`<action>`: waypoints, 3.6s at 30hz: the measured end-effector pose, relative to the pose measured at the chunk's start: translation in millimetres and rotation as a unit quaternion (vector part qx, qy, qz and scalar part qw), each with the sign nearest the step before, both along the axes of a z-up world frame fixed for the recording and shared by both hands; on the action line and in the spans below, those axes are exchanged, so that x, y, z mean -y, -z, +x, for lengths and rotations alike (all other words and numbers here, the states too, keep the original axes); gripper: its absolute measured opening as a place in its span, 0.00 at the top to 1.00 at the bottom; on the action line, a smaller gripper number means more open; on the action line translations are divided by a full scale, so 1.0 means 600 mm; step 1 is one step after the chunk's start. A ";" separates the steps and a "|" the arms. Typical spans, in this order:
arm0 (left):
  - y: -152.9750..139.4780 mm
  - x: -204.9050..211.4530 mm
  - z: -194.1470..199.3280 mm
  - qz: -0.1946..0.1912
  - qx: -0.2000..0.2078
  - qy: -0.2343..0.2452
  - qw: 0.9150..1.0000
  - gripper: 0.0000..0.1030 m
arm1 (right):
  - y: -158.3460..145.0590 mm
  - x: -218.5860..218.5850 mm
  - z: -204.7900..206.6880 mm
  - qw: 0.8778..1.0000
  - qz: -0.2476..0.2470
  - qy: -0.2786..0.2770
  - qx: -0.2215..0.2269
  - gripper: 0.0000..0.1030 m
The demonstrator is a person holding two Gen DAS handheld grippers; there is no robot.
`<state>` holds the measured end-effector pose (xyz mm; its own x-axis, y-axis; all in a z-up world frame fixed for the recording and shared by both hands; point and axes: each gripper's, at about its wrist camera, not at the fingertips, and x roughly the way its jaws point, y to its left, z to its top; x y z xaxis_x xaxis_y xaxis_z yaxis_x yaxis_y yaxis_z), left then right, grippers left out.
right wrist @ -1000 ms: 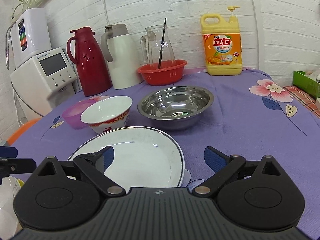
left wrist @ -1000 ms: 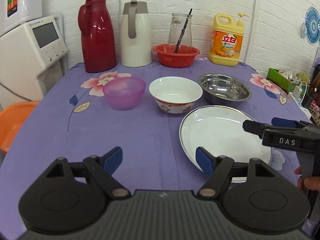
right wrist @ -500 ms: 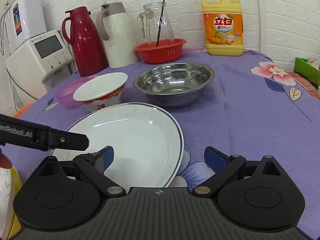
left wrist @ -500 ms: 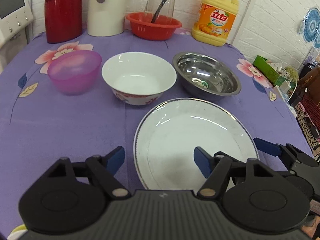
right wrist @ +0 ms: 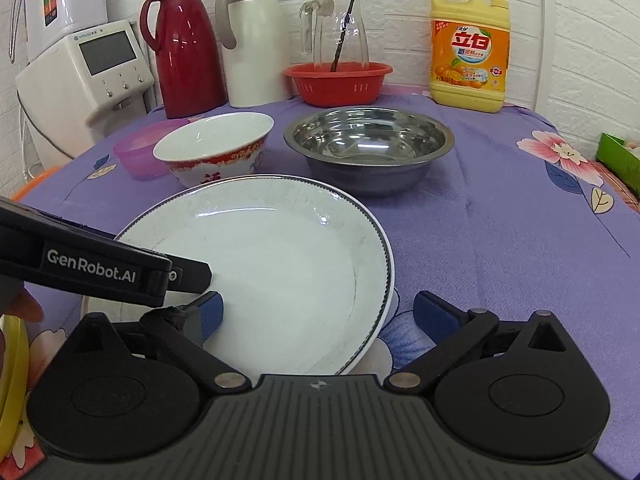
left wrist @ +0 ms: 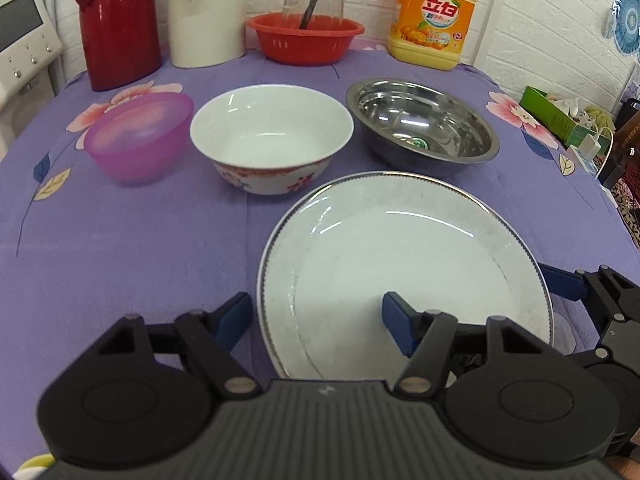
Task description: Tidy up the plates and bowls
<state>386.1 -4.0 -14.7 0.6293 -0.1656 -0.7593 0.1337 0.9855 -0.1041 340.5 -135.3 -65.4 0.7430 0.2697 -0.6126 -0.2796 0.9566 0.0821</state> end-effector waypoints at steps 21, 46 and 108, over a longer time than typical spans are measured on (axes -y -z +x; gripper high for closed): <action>-0.092 -0.042 -0.137 -0.023 0.069 -0.002 0.997 0.42 | -0.087 -0.069 -0.121 0.996 0.010 -0.026 0.081 0.00; -0.029 -0.240 -0.357 0.005 0.085 -0.123 0.989 0.38 | -0.051 -0.265 -0.260 0.985 0.018 -0.169 0.035 0.00; -0.061 -0.105 -0.320 -0.004 0.117 -0.020 0.993 0.32 | -0.050 -0.034 -0.249 0.994 0.107 0.000 0.032 0.00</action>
<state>194.4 58.8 22.1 0.7948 -0.1423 -0.5899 0.1159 0.9898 -0.0826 190.9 -114.7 -35.5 0.7789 0.3885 -0.4923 -0.2911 0.9193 0.2649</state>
